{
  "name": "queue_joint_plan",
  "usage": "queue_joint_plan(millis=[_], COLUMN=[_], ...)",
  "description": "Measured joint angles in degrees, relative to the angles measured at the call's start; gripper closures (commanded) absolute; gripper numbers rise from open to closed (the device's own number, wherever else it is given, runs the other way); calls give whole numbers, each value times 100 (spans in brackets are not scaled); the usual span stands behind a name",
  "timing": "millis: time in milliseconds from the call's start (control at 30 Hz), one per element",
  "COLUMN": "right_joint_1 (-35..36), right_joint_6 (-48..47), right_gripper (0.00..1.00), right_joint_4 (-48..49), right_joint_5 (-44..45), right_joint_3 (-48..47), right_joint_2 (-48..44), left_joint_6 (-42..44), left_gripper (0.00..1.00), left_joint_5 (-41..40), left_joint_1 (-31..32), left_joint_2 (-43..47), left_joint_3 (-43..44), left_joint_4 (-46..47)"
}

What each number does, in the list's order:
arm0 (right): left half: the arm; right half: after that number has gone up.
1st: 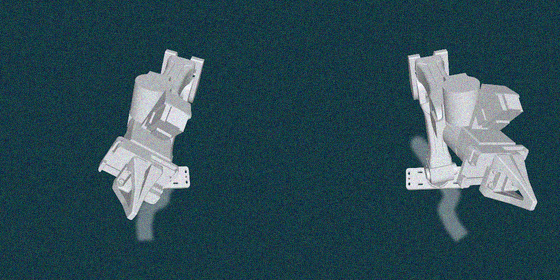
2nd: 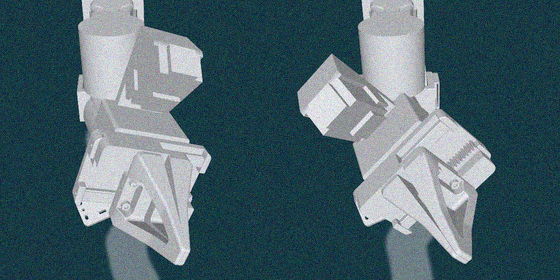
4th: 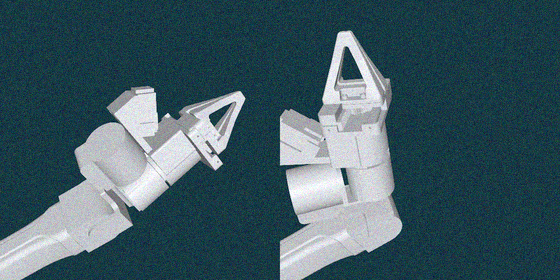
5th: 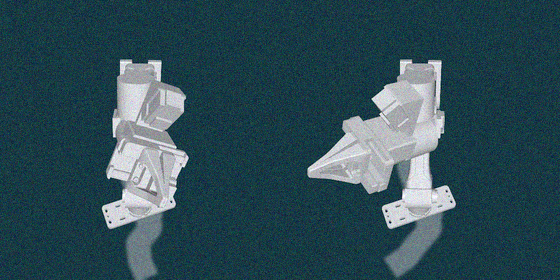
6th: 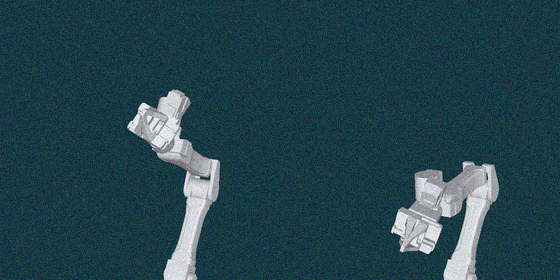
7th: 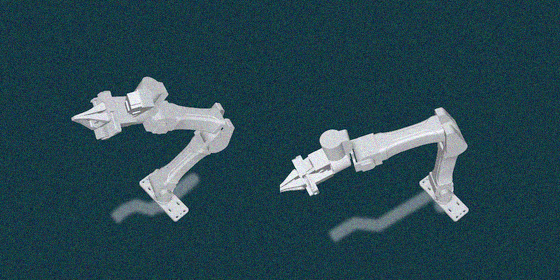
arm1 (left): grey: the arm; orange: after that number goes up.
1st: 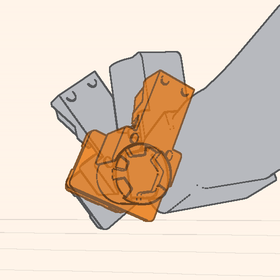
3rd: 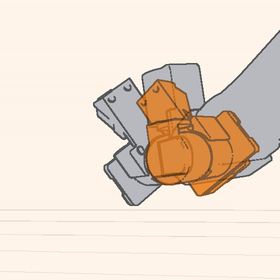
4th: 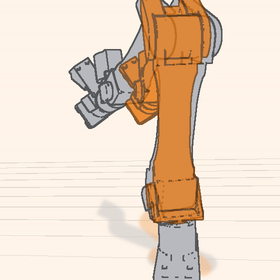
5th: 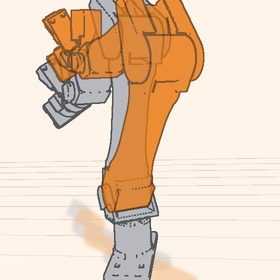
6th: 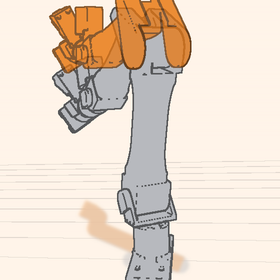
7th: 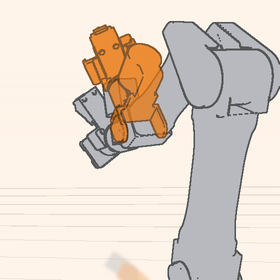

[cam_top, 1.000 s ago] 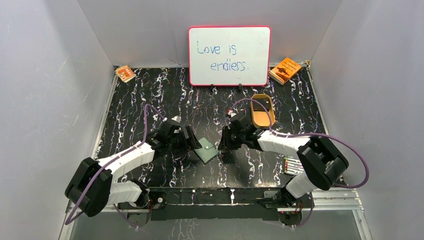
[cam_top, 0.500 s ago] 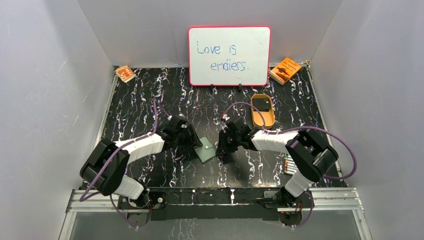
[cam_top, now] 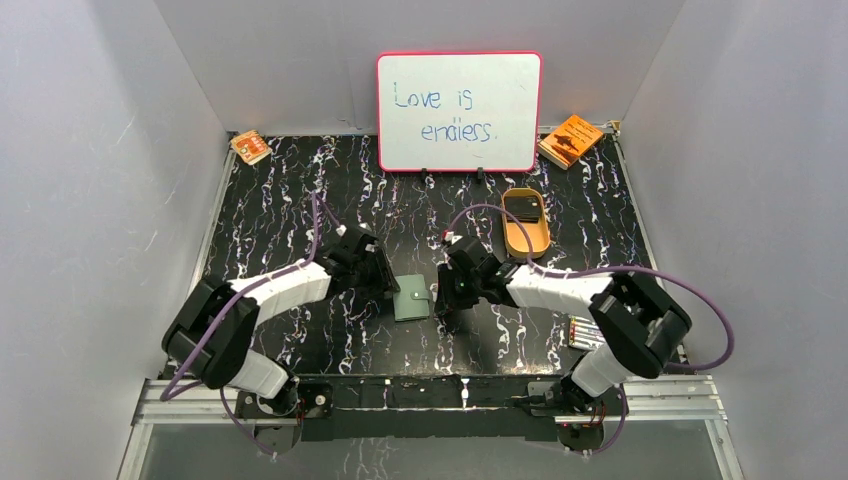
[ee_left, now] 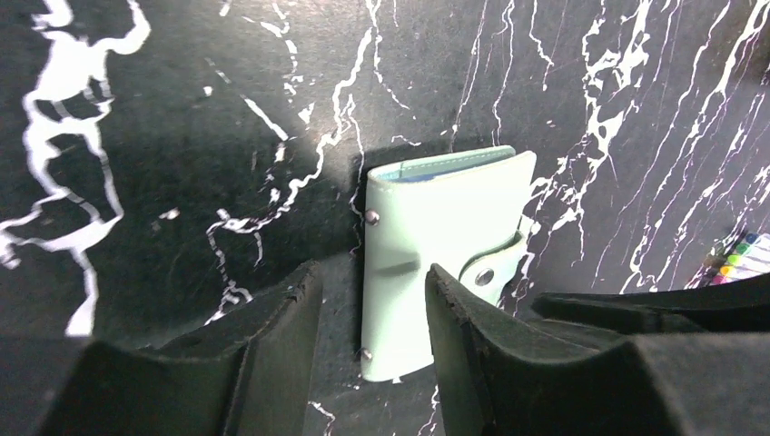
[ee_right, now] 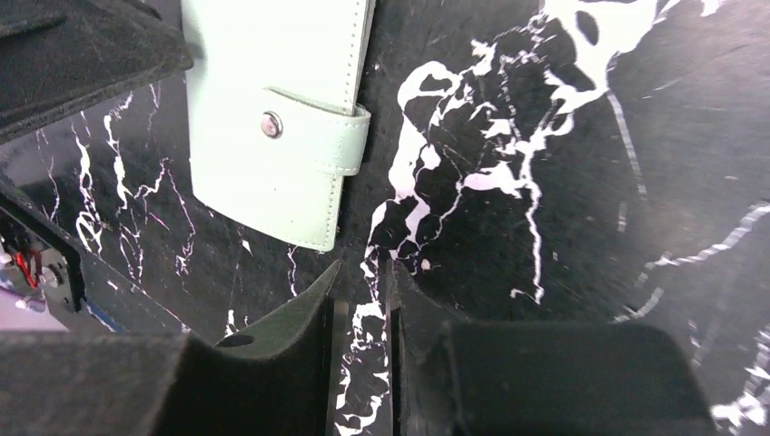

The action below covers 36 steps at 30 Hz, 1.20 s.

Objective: Put the credit cards into the card holder
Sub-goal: Move the card holder to the center of the board, then open the card holder at the center of the board.

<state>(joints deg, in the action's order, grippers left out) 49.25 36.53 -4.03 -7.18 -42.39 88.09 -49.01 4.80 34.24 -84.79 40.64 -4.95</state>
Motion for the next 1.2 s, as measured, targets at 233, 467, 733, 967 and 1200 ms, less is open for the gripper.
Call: queue_joint_plan(millis=[233, 467, 733, 967, 1200], right_joint_1=[0, 155, 487, 721, 876], right_joint_6=[-382, -330, -11, 166, 232], right_gripper=[68, 67, 61, 53, 50], right_joint_4=[-505, -623, -962, -1314, -1700], right_joint_5=[498, 850, 1209, 1565, 1904], right_joint_3=[-476, -857, -1412, -1923, -2358], right_joint_2=[-376, -208, 387, 828, 1161], left_joint_6=[-63, -474, -931, -1078, -1115], left_gripper=[59, 78, 97, 100, 100], left_joint_5=[-142, 407, 684, 702, 704], left_joint_1=[-2, -74, -201, -262, -302], left_joint_2=[737, 472, 85, -127, -181], left_joint_3=[0, 0, -240, -422, -490], left_joint_4=[-212, 420, 1021, 1268, 1375])
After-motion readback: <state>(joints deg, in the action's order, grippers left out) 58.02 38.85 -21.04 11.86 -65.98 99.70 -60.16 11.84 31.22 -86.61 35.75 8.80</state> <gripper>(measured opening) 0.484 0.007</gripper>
